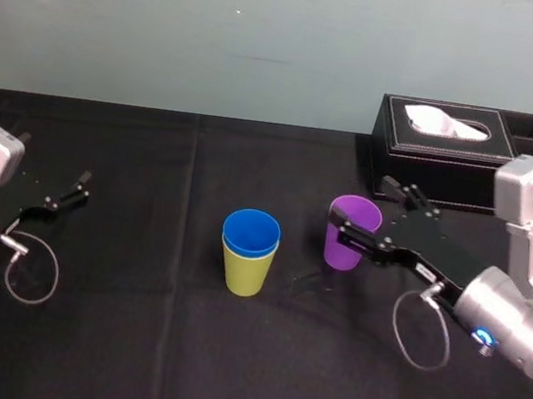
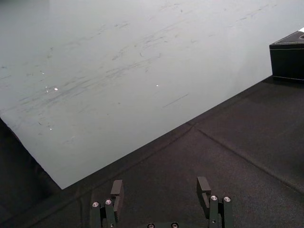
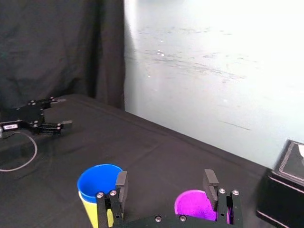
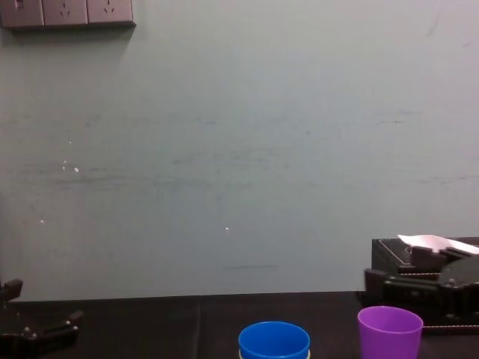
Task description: Stack the three plastic cups sequentially using one hand.
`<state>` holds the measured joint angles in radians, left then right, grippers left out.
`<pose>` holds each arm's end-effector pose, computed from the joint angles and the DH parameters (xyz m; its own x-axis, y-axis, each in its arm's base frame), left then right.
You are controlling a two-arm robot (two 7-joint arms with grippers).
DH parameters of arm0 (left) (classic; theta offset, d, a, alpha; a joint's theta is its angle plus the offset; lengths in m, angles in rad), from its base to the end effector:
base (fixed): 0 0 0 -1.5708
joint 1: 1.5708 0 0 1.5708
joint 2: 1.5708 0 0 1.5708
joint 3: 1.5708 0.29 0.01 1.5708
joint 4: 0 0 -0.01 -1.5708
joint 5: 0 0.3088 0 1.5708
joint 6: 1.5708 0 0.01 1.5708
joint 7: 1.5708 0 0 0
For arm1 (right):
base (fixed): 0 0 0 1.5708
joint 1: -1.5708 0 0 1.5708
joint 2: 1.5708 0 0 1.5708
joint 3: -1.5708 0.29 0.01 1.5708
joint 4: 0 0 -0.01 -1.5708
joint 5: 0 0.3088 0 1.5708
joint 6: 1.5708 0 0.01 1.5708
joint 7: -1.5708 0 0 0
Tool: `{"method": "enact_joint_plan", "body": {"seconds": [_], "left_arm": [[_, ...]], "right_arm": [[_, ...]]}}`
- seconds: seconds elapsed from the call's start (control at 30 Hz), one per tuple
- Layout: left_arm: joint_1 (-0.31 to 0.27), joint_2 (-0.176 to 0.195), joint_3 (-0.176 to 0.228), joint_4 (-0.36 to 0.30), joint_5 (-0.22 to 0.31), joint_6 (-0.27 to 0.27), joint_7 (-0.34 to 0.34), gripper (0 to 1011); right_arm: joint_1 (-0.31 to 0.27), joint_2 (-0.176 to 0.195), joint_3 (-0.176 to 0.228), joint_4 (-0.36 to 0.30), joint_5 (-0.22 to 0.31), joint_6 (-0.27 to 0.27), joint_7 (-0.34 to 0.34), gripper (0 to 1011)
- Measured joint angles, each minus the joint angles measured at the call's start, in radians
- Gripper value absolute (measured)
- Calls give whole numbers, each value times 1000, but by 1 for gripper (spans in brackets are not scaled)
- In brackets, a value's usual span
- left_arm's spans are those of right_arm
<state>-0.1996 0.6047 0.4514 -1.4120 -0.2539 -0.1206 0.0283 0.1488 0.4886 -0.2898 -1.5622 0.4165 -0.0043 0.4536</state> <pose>0.3581 0.0827 -0.3022 0.2922 0.8803 0.3738 -0.9553 0.2873 0.0701 0.3577 -0.0592 -0.2612 0.6465 -0.7581 0.0856 0.7624 0.6462 -0.0349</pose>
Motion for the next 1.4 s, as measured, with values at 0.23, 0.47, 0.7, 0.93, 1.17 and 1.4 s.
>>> {"method": "enact_joint_plan", "body": {"seconds": [0.23, 0.47, 0.7, 0.93, 1.17, 1.4], "left_arm": [[0, 0, 0, 0, 0, 0, 0, 1010], [0, 0, 0, 0, 0, 0, 0, 1010], [0, 0, 0, 0, 0, 0, 0, 1010], [0, 0, 0, 0, 0, 0, 0, 1010], [0, 0, 0, 0, 0, 0, 0, 1010], [0, 0, 0, 0, 0, 0, 0, 1010]], "right_arm": [[-32, 17, 25, 16, 40, -12, 15, 1004], [-42, 20, 24, 59, 62, -27, 33, 1004], [-27, 11, 14, 109, 83, -16, 45, 1004], [-8, 1, -1, 156, 90, -14, 49, 1004], [4, -5, -12, 179, 82, -17, 44, 1004], [12, -11, -16, 194, 63, -23, 28, 1004]]}}
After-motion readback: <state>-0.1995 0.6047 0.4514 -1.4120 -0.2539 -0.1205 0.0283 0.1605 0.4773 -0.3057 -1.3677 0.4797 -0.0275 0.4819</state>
